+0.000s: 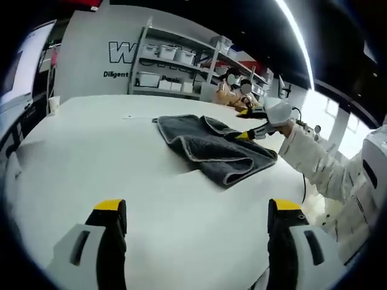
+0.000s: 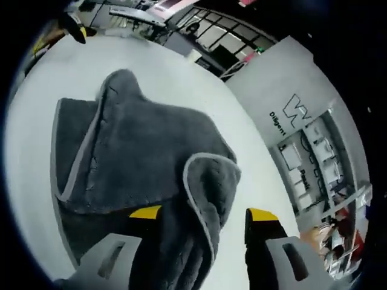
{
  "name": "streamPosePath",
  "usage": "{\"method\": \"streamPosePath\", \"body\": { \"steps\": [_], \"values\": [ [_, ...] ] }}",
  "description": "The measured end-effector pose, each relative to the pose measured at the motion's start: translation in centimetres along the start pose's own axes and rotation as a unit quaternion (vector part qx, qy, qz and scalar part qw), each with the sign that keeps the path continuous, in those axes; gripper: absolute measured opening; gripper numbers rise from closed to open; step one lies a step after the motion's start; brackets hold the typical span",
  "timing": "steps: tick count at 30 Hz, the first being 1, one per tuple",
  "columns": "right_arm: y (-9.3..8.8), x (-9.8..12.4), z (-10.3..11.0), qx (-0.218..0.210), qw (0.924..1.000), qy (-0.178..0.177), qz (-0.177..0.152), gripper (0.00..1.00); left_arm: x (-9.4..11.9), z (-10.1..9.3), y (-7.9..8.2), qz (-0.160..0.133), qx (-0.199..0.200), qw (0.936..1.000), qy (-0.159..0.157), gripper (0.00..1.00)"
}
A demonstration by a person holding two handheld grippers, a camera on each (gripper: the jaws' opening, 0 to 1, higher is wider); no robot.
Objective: Open the folded towel by lifting each exposed corner and separating the folded layers until the towel lies flat within the target outline without major curled edges
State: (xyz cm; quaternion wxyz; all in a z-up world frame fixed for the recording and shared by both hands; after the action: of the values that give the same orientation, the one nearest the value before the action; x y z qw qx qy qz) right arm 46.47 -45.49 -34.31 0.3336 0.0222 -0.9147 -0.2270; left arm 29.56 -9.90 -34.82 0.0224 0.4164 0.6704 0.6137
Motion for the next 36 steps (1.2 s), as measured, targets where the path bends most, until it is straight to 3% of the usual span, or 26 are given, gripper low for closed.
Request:
{"method": "streamPosePath", "body": {
  "steps": [4,9,13,17,21,26,34,36],
  "values": [
    [-0.2,-1.2,0.1,0.024,0.9997,0.000,0.008,0.47,0.1,-0.1,-0.1,-0.002,0.000,1.0000,-0.001,0.96],
    [-0.6,-2.6,-0.2,0.047,0.9988,-0.011,0.009,0.36,0.4,0.1,-0.2,-0.004,0.003,1.0000,0.002,0.95],
    [-1.0,-3.4,0.0,0.068,0.9974,-0.014,0.022,0.35,0.6,0.0,-0.1,-0.005,0.002,1.0000,0.004,0.95],
    [-1.2,-3.7,-0.2,0.076,0.9967,-0.024,0.016,0.20,0.6,0.0,-0.1,-0.006,0.002,1.0000,0.005,0.95],
    [-1.5,-4.0,-0.1,0.077,0.9966,-0.021,0.021,0.16,0.6,0.0,0.0,-0.006,0.001,1.0000,0.006,0.95],
    [-1.7,-4.2,0.4,0.080,0.9966,-0.012,0.015,0.00,0.5,0.0,0.1,-0.005,-0.002,1.0000,0.005,0.95],
    [-1.9,-4.0,0.3,0.058,0.9982,-0.009,0.009,0.00,0.6,0.1,0.2,-0.006,-0.003,1.0000,0.007,0.95],
    [-1.8,-3.8,0.3,0.040,0.9992,0.004,-0.006,0.00,0.7,0.1,0.2,-0.007,-0.003,0.9999,0.007,0.95]
  ]
}}
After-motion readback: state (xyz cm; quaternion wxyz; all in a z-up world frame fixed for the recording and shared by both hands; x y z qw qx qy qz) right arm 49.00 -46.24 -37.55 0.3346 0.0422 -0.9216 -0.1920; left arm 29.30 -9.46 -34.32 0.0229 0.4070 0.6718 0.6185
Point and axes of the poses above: the point that each gripper's makers call its tool centre point, and the gripper's own axes: x roughly backward along the fingers, z roughly to its left, y roughly out of its top, the point moved 7 cm from there along x, roughly backward along the fingers, and after that the axes turned 3 degrees about z, right-handed, at the moved point
